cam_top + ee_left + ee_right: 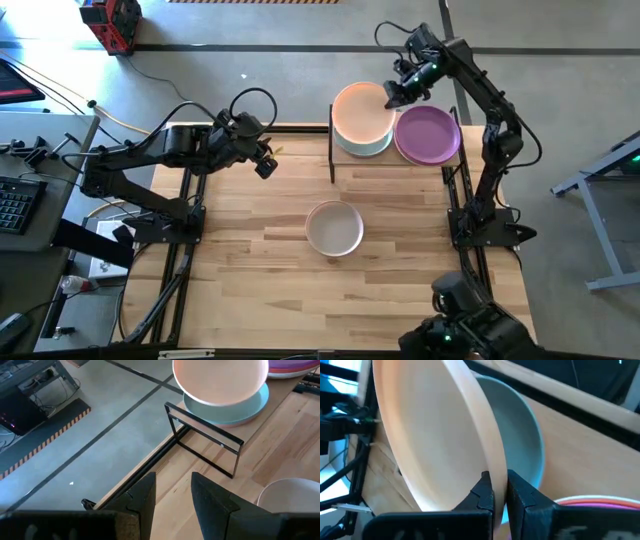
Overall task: Place and stack plates onto a shelf
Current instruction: Stack the light orange plate on top of the blue plate on the shelf
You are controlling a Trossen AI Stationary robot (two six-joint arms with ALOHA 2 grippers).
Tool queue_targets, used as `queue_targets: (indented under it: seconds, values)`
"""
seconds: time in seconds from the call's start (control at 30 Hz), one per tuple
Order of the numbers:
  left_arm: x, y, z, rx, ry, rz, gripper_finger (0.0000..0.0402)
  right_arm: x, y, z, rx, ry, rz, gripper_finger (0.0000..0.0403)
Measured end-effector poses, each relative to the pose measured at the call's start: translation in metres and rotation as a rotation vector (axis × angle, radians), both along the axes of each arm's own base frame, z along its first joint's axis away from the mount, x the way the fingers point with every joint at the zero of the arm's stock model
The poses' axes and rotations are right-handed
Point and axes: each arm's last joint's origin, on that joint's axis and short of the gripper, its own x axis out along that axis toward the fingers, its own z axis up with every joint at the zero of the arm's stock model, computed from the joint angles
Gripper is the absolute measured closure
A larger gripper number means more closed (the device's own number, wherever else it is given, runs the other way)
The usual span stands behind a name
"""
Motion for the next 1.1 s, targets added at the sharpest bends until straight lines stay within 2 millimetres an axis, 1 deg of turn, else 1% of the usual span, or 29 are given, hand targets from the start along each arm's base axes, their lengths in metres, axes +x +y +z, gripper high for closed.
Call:
queue_targets:
  seconds: [0.1,0.43,0.7,0.87,1.1]
  values:
    - [0.0,0.0,0.0,0.0,0.0,0.0,0.0291,0.004,-0.001,-0.006,0.02,0.032,0.004,0.0402]
    - [0.0,0.0,0.0,0.001,0.001,0.001,0.0291,0.015,0.008,-0.008,0.01,0.1,0.013,0.0402]
    - [0.0,0.0,0.0,-0.008,0.002,-0.008,0.0291,0.016,0.007,-0.013,0.023,0.16,-0.018,0.0402]
    - [0.0,0.0,0.0,-0.009,0.003,-0.01,0.0291,0.019,0.008,-0.015,0.026,0.165,-0.01,0.0401]
    - [0.0,0.0,0.0,-0.009,0.003,-0.01,0.0291,0.02,0.008,-0.015,0.03,0.164,-0.016,0.0383]
